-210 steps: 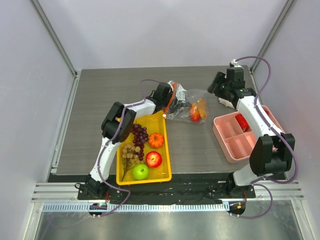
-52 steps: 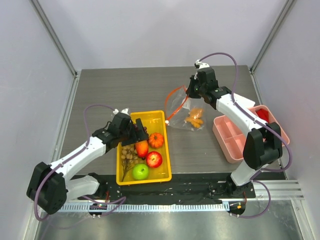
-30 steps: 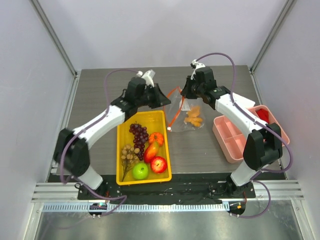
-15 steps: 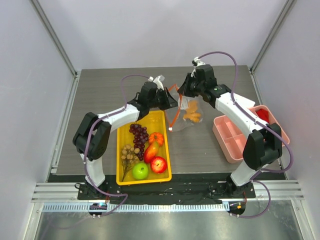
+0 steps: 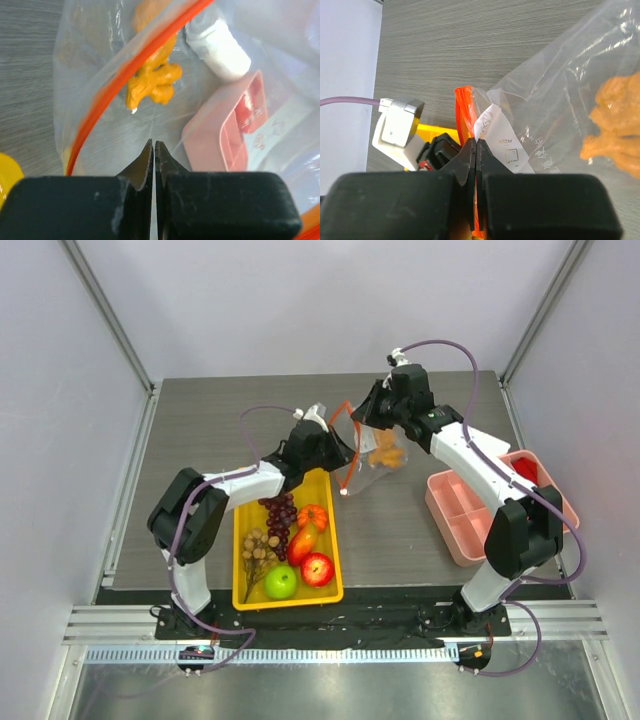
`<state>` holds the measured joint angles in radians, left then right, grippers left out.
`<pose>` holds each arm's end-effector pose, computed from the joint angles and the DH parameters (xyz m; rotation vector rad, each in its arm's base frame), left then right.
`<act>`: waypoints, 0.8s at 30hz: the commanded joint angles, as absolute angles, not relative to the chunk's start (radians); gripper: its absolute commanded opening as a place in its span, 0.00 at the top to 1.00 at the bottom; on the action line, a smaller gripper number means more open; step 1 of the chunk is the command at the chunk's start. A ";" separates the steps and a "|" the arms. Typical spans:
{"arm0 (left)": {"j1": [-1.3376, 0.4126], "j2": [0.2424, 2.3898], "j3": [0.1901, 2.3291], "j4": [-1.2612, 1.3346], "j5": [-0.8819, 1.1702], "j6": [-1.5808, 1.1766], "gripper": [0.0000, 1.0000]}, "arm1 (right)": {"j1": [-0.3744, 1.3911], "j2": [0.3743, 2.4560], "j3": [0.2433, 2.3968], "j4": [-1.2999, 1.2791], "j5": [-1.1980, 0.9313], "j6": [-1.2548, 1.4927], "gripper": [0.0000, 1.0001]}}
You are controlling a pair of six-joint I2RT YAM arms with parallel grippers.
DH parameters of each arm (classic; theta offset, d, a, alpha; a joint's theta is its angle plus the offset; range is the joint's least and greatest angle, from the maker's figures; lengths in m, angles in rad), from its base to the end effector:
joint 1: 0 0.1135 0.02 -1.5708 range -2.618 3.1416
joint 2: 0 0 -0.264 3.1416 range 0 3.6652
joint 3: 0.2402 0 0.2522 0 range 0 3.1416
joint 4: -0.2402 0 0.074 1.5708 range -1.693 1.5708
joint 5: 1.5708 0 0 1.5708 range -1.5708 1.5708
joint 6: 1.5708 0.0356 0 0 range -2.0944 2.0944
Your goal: Open the zip-top bag and remove the fake food
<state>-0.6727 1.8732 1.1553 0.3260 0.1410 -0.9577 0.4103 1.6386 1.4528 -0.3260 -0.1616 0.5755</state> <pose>0.3282 -0.2678 0.2078 -0.2058 2.1533 -1.1564 0.3506 0.1588 0.3372 0.0764 2.1667 0.7542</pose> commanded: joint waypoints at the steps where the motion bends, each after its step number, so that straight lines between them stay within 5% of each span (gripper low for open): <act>1: -0.658 1.798 1.288 0.211 0.120 -1.063 1.00 | 0.425 1.594 1.428 -0.267 -0.178 0.543 0.98; 9: -0.626 1.890 1.410 0.107 0.158 -1.172 1.00 | 0.468 1.575 1.410 -0.268 -0.138 0.537 0.99; 15: -0.632 1.917 1.289 0.296 0.157 -1.227 1.00 | 0.466 1.591 1.430 -0.265 -0.149 0.610 0.98; 24: -0.657 1.885 1.151 0.414 0.026 -0.959 1.00 | 0.465 1.601 1.488 -0.258 -0.186 0.670 0.99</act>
